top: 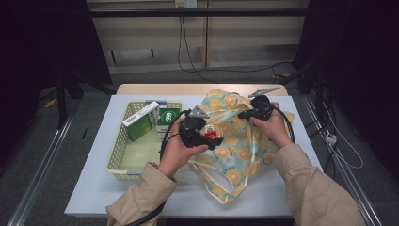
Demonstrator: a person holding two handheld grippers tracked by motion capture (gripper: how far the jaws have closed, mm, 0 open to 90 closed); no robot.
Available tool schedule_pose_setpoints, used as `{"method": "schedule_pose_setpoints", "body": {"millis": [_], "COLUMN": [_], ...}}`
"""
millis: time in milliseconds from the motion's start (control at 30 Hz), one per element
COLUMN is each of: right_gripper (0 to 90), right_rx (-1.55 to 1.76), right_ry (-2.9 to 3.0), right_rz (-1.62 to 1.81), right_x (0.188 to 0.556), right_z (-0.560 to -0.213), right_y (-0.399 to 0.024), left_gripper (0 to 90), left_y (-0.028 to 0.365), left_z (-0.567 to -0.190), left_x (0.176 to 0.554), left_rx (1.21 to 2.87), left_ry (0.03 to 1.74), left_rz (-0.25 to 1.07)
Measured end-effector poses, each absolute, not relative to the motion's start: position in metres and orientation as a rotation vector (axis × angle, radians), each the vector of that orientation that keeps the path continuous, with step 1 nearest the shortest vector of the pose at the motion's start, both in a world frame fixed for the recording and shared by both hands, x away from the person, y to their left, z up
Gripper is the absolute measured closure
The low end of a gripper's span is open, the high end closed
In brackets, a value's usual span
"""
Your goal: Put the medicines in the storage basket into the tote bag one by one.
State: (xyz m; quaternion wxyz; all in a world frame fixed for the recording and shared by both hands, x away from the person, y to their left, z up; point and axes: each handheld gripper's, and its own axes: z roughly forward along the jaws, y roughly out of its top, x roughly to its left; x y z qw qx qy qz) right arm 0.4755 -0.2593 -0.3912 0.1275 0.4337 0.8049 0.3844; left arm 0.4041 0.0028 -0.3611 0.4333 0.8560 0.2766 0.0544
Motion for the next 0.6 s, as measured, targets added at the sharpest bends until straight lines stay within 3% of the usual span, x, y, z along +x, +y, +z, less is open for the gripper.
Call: {"method": "schedule_pose_setpoints", "body": {"millis": [600], "right_gripper": [88.8], "right_rx": [1.255], "right_ry": [2.343], "right_rz": [1.131], "right_x": [0.472], "right_z": [-0.387], "right_y": [-0.259], "left_gripper": [20.4], "left_y": [-0.035], "left_z": [-0.404], "left_x": [0.415], "left_rx": [2.103], "left_ry": [0.761], "left_rz": [0.125]}}
